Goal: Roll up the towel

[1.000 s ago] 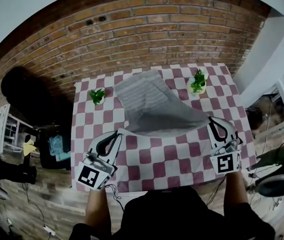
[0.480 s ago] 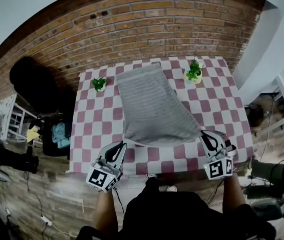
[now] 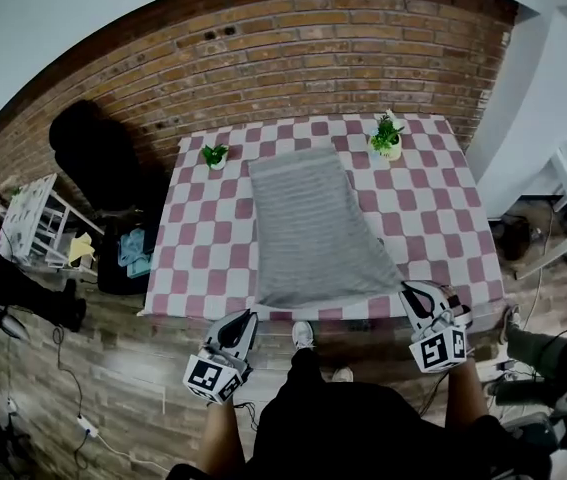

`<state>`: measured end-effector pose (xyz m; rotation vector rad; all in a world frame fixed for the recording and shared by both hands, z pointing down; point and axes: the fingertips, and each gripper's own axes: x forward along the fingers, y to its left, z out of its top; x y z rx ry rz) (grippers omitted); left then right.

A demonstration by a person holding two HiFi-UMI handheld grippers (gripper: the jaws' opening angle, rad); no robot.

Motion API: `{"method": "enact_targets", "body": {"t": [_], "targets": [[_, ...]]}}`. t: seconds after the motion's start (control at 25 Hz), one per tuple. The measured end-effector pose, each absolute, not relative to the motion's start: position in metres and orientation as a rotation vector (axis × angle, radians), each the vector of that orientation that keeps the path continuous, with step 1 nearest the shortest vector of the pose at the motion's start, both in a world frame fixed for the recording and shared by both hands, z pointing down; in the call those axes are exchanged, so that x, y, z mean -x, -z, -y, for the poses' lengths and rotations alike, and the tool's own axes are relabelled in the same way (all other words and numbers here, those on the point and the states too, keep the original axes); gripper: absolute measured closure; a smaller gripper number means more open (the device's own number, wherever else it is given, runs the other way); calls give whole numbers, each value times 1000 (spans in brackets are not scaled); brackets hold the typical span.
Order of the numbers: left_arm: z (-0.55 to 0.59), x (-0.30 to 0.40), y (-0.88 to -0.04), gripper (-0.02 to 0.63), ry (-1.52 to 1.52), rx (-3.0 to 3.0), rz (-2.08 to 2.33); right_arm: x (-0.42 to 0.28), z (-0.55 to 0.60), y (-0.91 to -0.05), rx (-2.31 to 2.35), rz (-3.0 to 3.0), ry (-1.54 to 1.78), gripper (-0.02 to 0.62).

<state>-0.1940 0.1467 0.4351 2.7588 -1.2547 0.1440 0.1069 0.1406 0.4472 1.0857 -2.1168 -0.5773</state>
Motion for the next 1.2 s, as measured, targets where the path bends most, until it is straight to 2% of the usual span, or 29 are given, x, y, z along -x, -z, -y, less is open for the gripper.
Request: {"method": "enact_targets", "body": {"t": [0.24,0.44,0.76,1.2], "targets": [[-181,203,-437,592,-170,-2776,1309,-100,-180,-450,-1077,2155,559,572],[-165,210,-442,589,-182,-2770,1357,-95,-166,-447,-1093,2145,576,572],[-68,227,-444,589,-229,-2739,1485,-80,-65,-436,-1136,2111,621,572],[89,235,-489,589,-400,-2692,1493,-70,94,-472,-1075,2127,557,572]]}}
